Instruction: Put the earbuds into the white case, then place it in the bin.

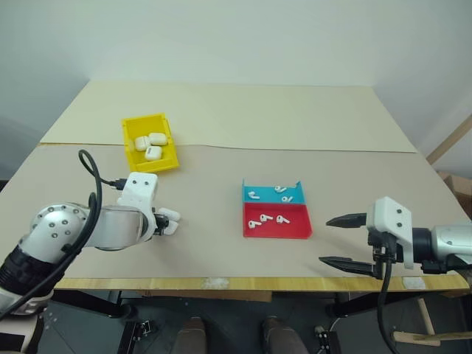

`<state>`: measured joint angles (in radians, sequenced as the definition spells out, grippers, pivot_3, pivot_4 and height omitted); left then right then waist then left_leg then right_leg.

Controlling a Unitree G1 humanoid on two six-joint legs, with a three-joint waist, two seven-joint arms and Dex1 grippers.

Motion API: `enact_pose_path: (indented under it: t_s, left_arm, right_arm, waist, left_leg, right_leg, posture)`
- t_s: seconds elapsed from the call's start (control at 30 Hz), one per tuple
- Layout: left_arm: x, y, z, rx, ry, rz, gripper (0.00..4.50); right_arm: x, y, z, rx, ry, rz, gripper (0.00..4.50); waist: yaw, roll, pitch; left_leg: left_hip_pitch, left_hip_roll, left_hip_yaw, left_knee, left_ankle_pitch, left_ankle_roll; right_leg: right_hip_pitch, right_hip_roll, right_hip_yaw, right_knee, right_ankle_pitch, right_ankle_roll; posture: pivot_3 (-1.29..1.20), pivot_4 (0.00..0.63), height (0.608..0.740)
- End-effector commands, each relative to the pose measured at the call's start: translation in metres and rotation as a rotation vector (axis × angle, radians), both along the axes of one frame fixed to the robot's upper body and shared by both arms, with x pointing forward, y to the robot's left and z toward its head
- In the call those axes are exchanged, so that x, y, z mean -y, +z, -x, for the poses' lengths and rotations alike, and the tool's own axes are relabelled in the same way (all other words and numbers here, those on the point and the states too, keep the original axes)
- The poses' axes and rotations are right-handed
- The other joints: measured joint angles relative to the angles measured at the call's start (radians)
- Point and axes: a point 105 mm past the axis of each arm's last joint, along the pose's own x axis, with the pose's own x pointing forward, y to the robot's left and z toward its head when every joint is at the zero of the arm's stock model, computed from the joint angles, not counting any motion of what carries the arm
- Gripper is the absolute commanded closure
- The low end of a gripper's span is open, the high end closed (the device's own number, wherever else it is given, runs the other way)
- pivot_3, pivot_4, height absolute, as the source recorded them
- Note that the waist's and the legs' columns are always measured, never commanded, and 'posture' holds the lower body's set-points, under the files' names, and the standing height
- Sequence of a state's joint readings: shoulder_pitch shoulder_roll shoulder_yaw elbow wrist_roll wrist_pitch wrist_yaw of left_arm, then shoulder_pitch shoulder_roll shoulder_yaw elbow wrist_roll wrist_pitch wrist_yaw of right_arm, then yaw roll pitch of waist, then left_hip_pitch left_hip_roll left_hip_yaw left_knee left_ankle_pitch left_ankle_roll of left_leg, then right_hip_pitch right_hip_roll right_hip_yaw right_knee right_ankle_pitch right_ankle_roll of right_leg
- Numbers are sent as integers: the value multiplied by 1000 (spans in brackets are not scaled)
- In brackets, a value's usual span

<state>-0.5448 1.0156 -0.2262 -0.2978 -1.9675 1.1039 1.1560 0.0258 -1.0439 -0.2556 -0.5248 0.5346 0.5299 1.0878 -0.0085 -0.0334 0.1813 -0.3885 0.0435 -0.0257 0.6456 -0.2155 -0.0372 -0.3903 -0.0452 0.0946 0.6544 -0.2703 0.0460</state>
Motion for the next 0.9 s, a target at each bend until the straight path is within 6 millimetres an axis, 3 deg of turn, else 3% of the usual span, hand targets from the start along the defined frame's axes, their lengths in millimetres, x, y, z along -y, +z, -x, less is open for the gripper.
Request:
enact_pose_path:
  t_s: [0.03,0.17,0.27,0.9]
  left_arm:
    - [3,12,1,34,-57,-29,1686]
    - [4,13,2,30,-83,-41,1147]
    - [9,14,-1,37,-85,17,207]
    - [5,6,-12,-110,-157,29,207]
  right_arm:
    - [-2,11,2,52,17,-11,0]
    - [-2,10,2,52,15,-10,0]
    - [-2,10,1,50,13,-8,0]
    - [-2,5,5,35,-7,-5,0]
  waist:
    - [0,0,0]
    - [0,-1,0]
    - [0,-1,0]
    - [0,-1,1]
  left_leg:
    - [0,0,0,0,0,0]
    - [0,0,0,0,0,0]
    - [0,0,0,0,0,0]
    - [-1,0,-1,0,0,0]
  right_leg:
    - [0,0,0,0,0,0]
    - [0,0,0,-1,0,0]
    - [0,0,0,-1,0,0]
    - [0,0,-1,-2,0,1]
  posture:
    - [0,150,740]
    - [0,150,740]
    - [0,150,740]
    - [0,150,740]
